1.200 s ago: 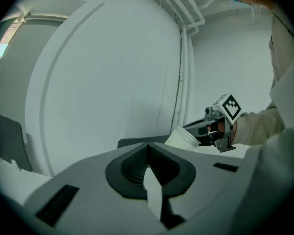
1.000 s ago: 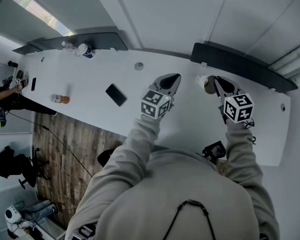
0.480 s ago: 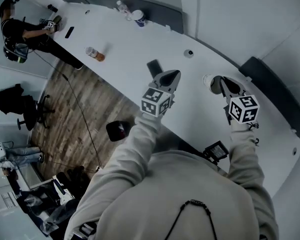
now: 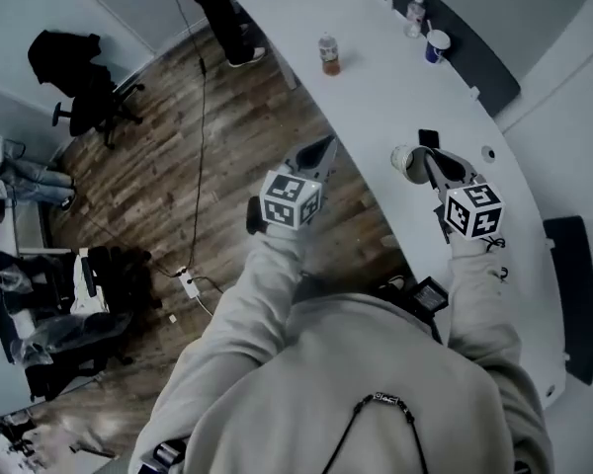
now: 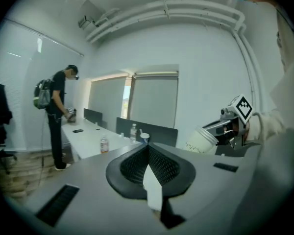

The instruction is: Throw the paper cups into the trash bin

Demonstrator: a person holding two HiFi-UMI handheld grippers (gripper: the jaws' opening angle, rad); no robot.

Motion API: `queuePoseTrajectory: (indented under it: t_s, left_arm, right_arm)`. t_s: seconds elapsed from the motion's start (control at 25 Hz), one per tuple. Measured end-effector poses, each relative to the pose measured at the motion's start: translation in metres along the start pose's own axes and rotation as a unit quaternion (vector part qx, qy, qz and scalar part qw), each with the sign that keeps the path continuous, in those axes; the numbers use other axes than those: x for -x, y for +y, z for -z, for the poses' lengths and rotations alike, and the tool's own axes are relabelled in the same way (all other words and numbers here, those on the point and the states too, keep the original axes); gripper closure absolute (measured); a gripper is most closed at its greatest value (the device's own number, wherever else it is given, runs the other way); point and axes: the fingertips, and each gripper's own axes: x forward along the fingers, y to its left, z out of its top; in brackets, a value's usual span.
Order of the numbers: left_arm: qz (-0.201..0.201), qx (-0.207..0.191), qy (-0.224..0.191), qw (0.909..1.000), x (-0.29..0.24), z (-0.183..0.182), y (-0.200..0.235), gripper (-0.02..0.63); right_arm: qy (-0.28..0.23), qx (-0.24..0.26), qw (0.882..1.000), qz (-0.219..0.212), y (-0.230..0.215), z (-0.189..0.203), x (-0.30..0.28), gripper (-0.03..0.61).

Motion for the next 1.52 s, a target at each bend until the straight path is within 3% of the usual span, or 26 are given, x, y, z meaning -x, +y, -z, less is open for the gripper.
queuePoseTrajectory:
  t_s: [0.16,0.32,0.6,0.84,1.0,1.32,1.52]
  left_arm:
    - [-0.103,0.029,-0.022,0.9940,0.112,-0.002,0.122,0.615]
    - [-0.176,0.039,-0.025,0.9833,0.210,0.012,0.212,0.615]
    - [-0.262,0.071,-0.039,0.9615,0.335,0.042,0.290,0.615]
    - [-0.305,0.093,-0.047,0.9466,0.371,0.064,0.308,0.615]
    - [-0.339,0.094,-0.053,0.9347,0.405,0.051,0.330,0.615]
    - [-0.372,0.114,-0.057,0.9194,0.437,0.065,0.342,0.615]
    - [-0.369,0.127,-0.042,0.9199,0.432,0.087,0.348,0.615]
  right_arm:
    - [0.011,0.046,0.995,-0.090,0.120,-0.041,-0.097,0.537]
    - [0.014,0.065,0.985,-0.160,0.229,-0.059,-0.178,0.535]
    - [0.042,0.105,0.963,-0.244,0.366,-0.060,-0.249,0.535]
    - [0.064,0.135,0.945,-0.292,0.410,-0.062,-0.284,0.537]
    - [0.058,0.154,0.931,-0.327,0.447,-0.081,-0.302,0.537]
    - [0.099,0.164,0.914,-0.358,0.473,-0.054,-0.330,0.535]
    - [0.118,0.161,0.910,-0.365,0.477,-0.037,-0.343,0.537]
